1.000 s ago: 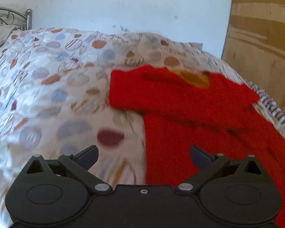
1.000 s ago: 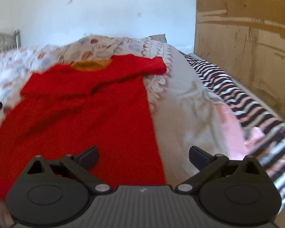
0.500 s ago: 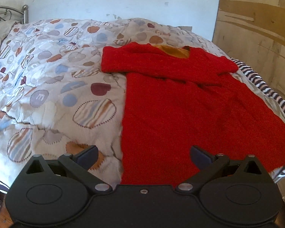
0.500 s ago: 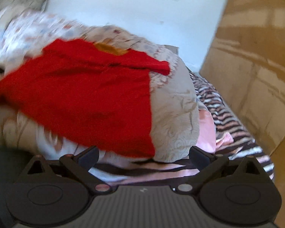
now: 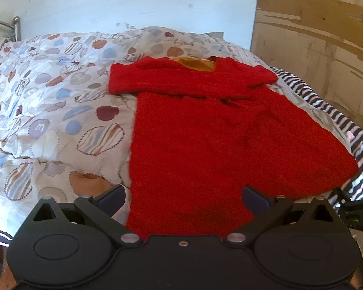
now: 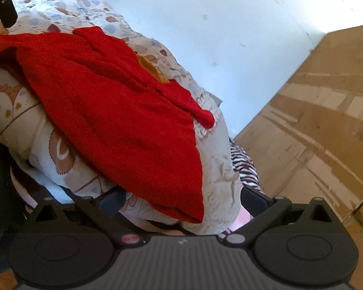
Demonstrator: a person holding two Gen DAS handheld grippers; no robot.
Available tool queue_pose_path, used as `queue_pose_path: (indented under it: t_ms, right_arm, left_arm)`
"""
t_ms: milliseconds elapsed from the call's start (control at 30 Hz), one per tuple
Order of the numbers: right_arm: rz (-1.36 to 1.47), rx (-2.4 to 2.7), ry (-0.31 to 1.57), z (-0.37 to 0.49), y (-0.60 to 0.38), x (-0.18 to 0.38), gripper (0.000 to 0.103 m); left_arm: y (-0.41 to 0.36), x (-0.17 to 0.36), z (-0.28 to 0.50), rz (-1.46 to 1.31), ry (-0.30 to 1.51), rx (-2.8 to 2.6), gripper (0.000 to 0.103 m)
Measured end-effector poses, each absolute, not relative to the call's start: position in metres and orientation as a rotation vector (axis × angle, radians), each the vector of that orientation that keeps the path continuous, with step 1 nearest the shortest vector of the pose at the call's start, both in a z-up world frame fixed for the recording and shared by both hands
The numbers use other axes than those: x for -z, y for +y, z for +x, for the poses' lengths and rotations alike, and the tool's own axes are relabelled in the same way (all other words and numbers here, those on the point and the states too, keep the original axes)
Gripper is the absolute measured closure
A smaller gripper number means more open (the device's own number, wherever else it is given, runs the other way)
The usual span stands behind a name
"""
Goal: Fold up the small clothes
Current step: 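Grasp the sweater hem with the right gripper and lift it toward the collar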
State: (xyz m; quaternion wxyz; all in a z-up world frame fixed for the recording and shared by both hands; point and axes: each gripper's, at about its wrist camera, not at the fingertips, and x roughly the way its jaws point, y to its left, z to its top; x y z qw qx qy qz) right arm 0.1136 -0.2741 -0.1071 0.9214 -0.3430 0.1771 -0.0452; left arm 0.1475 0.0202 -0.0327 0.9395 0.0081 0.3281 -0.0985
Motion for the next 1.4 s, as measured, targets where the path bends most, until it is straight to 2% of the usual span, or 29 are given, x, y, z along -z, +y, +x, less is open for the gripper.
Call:
queue_pose_path:
  t_ms: [133,200,267,333,367,400,533,733,900,967,1033,1100,1167,1267,1333,1367,1400]
  right_arm:
    - [-0.753,0.027,0.348,0.11,-0.272,0.105,0.017]
    - [-0.772,-0.019,0.353,0.11,-0.271,0.105,0.031]
    - [-0.737,-0.089,0.388,0.111,-0.273,0.102,0.063]
    - [-0.66,-0.125,0.414,0.113,-0.277,0.094,0.084]
    - [-0.636,-0.119,0.412,0.115,-0.279,0.09,0.091]
    - [-0.616,-0.117,0.41,0.117,-0.281,0.084,0.093]
    - [-0.438,-0.143,0.388,0.127,-0.292,0.051,0.095]
    - [-0.323,-0.186,0.33,0.14,-0.294,0.006,0.096]
    - [-0.265,-0.197,0.284,0.144,-0.292,-0.017,0.096]
    - [-0.244,-0.191,0.266,0.143,-0.291,-0.023,0.097]
    - [-0.222,-0.18,0.246,0.141,-0.293,-0.027,0.097]
    - [-0.206,-0.162,0.225,0.137,-0.294,-0.029,0.097]
    - [-0.182,-0.141,0.209,0.132,-0.296,-0.03,0.097]
    - [-0.161,-0.119,0.199,0.128,-0.3,-0.029,0.097]
    - [-0.157,-0.118,0.207,0.128,-0.299,-0.028,0.097]
    - [-0.161,-0.116,0.212,0.128,-0.298,-0.026,0.097]
    - [-0.166,-0.114,0.217,0.128,-0.297,-0.024,0.097]
  left_arm:
    - [0.011,0.037,0.143,0.058,0.672,0.231,0.001]
    - [0.006,0.038,0.139,0.083,0.665,0.25,0.001]
    - [0.001,0.04,0.135,0.107,0.663,0.273,0.001]
    - [-0.003,0.043,0.132,0.135,0.661,0.301,0.001]
    - [-0.006,0.044,0.129,0.154,0.655,0.314,0.001]
    - [-0.011,0.045,0.127,0.177,0.643,0.324,0.001]
    - [-0.03,0.049,0.119,0.281,0.582,0.381,0.001]
    - [-0.07,0.062,0.131,0.389,0.559,0.416,0.001]
    - [-0.082,0.061,0.149,0.339,0.552,0.415,0.003]
    - [-0.08,0.059,0.156,0.306,0.554,0.389,0.009]
    - [-0.073,0.057,0.161,0.301,0.556,0.332,0.025]
    - [-0.064,0.06,0.165,0.339,0.563,0.239,0.03]
    - [-0.05,0.064,0.167,0.36,0.55,0.158,0.031]
    - [-0.026,0.065,0.168,0.353,0.537,0.059,0.041]
    - [-0.011,0.062,0.168,0.322,0.523,0.037,0.058]
    - [-0.006,0.059,0.169,0.314,0.516,0.04,0.063]
    - [-0.002,0.056,0.168,0.306,0.503,0.056,0.075]
